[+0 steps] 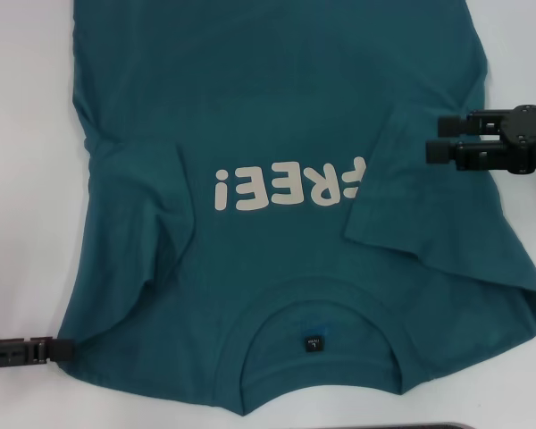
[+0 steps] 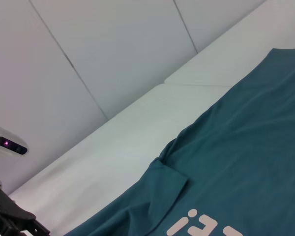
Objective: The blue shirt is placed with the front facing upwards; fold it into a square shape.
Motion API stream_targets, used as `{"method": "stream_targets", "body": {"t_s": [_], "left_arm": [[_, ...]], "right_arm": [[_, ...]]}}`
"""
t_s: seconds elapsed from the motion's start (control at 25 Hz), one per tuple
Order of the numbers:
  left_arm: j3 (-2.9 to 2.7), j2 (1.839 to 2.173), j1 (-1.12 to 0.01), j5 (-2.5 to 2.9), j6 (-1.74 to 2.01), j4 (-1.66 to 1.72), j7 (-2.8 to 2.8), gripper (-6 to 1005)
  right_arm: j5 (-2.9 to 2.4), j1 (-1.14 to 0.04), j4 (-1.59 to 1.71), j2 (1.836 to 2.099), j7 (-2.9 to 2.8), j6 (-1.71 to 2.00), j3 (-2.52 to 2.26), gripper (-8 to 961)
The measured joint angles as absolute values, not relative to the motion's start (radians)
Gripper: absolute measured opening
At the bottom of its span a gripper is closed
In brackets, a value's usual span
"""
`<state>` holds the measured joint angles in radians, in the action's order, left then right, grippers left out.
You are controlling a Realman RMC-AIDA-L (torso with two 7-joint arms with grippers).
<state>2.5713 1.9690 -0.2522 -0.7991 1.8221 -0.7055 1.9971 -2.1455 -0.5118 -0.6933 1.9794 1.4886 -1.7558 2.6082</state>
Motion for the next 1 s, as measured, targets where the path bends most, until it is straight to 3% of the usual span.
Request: {"method": "stream_targets", "body": {"t_s": [1.0], "left_arm": [[2.567, 2.006, -0.352, -0.732, 1.84, -0.711, 2.011, 783]], "right_arm": [[-2.144, -0.512, -0.693, 1.977, 1.486, -1.755, 2.614, 730]]}}
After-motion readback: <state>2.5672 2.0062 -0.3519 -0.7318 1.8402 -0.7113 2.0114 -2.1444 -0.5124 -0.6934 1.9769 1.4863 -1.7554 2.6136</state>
